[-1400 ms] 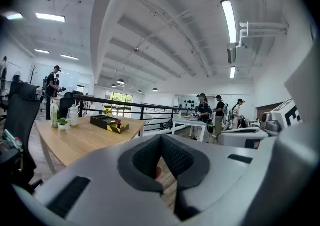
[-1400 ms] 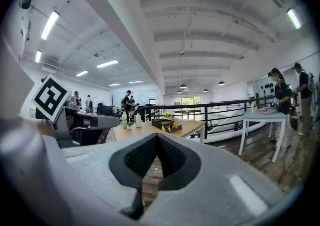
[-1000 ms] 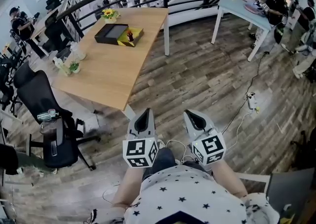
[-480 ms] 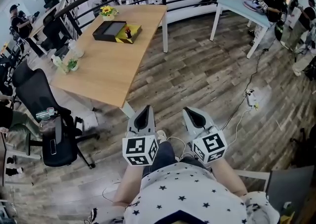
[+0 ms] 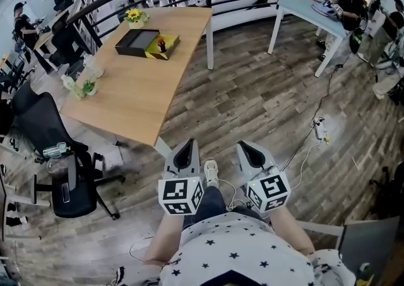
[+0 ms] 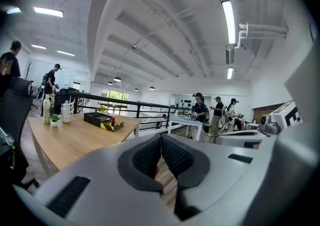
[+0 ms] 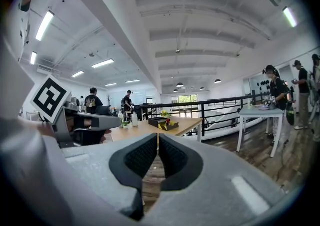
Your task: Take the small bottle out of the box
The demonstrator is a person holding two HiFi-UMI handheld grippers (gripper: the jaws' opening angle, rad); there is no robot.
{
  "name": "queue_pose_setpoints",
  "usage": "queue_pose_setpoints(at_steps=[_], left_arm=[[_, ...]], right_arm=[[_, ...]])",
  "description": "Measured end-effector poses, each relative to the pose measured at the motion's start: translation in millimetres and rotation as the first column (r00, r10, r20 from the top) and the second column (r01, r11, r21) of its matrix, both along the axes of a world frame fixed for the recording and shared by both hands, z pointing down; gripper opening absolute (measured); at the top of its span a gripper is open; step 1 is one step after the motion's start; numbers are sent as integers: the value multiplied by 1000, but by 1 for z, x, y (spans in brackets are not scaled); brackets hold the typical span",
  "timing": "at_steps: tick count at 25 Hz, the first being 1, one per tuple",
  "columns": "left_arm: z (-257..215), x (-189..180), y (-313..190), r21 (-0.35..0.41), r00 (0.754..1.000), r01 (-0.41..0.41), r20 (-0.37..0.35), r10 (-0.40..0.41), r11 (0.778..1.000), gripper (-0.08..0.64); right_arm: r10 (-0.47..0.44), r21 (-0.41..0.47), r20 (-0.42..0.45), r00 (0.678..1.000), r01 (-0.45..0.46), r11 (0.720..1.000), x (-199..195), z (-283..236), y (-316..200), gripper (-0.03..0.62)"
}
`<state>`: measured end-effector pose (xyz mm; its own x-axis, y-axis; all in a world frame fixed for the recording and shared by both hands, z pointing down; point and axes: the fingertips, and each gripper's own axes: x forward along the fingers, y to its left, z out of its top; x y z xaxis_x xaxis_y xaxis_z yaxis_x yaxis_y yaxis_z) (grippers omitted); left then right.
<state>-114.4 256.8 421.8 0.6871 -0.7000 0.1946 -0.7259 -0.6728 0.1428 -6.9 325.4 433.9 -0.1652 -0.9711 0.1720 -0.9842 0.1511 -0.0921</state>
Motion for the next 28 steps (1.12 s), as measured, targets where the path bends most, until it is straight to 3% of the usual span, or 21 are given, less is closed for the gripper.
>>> queue_pose_setpoints(at_steps=[9,11,19,28], left_arm=[[11,27,-63,-31,1000,-2,-11,2,1000,12],[12,33,-81,-36,1000,-5,-9,4,999,77],[18,55,-159,-41,1000,-14,0,14,999,187],[4,73,-253,-37,1000,5,8,-4,999,228]], right_arm=[[-16,-30,39,999,17,999,29,11,-62,28],[-28,-36,40,999,29,999,35,13,-81,35],[-57,-44,33,998,58,997,59,15,-164,100],[-86,-40,8,996,86,995,80,-3,-257,189]])
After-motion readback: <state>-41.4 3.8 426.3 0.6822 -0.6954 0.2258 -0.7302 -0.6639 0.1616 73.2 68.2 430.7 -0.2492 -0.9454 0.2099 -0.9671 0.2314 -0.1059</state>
